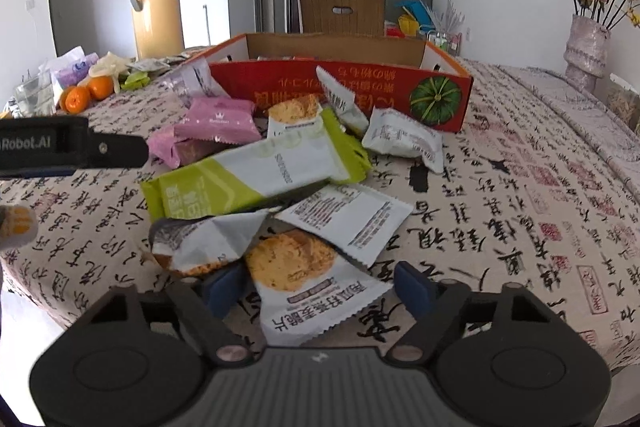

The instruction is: Organize snacks

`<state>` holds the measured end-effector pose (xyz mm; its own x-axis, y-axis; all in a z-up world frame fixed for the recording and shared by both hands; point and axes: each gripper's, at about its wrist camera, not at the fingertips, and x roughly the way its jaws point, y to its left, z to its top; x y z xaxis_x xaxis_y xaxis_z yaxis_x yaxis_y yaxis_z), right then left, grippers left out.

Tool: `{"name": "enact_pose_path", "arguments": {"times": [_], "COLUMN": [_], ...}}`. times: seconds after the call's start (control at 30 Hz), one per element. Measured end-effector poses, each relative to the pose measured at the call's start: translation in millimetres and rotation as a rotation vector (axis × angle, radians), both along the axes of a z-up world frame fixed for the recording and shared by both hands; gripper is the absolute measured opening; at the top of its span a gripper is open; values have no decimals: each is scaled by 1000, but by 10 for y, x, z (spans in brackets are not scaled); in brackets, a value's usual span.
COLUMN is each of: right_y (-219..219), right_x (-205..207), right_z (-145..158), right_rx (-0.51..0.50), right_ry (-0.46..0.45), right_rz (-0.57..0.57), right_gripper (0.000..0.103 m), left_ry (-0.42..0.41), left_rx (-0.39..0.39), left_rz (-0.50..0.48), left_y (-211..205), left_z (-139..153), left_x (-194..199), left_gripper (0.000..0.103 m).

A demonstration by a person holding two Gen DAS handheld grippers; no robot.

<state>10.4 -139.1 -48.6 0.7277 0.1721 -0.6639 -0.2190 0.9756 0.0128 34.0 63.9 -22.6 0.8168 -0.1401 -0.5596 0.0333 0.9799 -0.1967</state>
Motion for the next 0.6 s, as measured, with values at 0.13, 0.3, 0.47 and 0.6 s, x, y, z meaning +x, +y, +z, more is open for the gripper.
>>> {"name": "enact_pose_path", "arguments": {"times": [0.13,0.3,0.47,0.6], "right_y": [12,24,-38,-126], "right_x": [10,-5,-64,-107], "right_z": [-16,-13,-6,-11], "right_rx": [8,4,16,42], "right_ry": [-12,-28,-40,-51], "right_rz": [21,52,83,93], "right_gripper": [75,65,59,59], "left_ry": [9,5,-16,-16], "left_rx": [-24,-19,-1,18], "left_rz": [-9,-5,-9,-12], "left_y": [-12,-44,-159,-260], "left_z": [-65,-54,7,11], "left_x": [-14,-71,-171,-246], "left_gripper": [103,103,103,103]}}
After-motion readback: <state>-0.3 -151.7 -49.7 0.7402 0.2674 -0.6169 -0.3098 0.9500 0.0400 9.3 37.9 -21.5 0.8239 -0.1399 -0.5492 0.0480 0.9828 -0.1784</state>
